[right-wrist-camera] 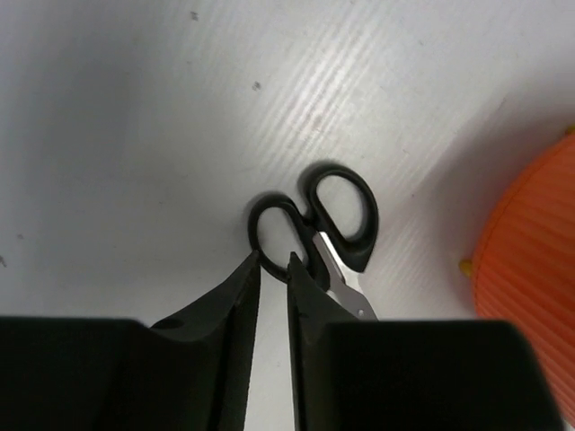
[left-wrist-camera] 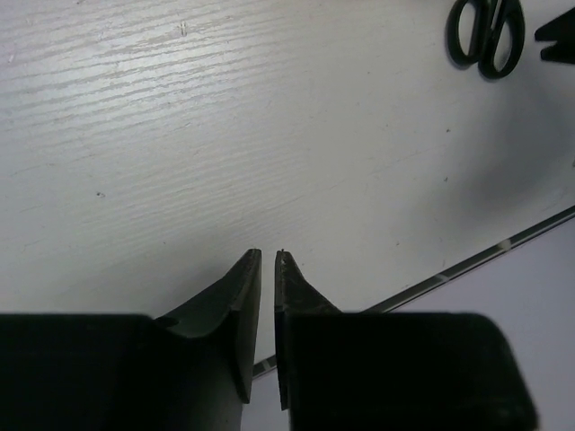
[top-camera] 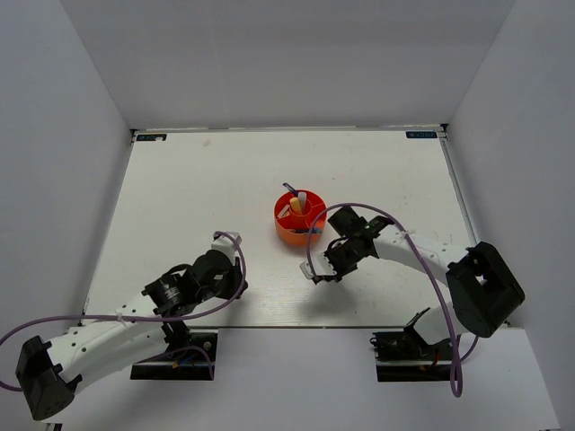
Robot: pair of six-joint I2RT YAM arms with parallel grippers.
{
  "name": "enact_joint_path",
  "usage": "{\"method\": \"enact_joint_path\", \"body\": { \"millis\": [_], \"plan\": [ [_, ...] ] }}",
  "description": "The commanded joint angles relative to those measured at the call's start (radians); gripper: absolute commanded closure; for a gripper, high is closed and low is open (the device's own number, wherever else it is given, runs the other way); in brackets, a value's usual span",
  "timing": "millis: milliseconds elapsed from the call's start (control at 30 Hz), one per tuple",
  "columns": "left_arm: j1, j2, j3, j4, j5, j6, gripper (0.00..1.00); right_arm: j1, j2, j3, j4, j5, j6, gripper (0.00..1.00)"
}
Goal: Sort the stationery into containers
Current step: Move the scissors to the center of the board.
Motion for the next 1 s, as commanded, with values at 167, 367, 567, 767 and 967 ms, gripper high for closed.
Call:
{"method": "enact_joint_path", "body": {
  "millis": [167,367,567,767,967],
  "plan": [
    [-0.004,0.026,0.007,0.031,0.01,-0.002,0.99,-0.001,-0.021,-0.037,0.265,0.281,0.112,0.87],
    [-0.004,0.037,0.026,0.016,0.0,0.008,0.95,-0.016,0.015,-0.046,0.224,0.282,-0.005,0.74],
    [-0.004,-0.001,0.02,-0.018,-0.009,-0.002,0.87,-0.021,0.091,0.023,0.17,0.269,-0.08,0.71],
    [-0.004,-0.034,0.009,-0.044,-0.021,-0.009,0.85,-0.022,0.156,0.069,0.148,0.256,-0.137,0.7],
    [-0.006,-0.067,-0.005,-0.065,-0.027,-0.014,0.84,-0.018,0.187,0.152,-0.006,0.181,-0.196,0.7]
  ]
}}
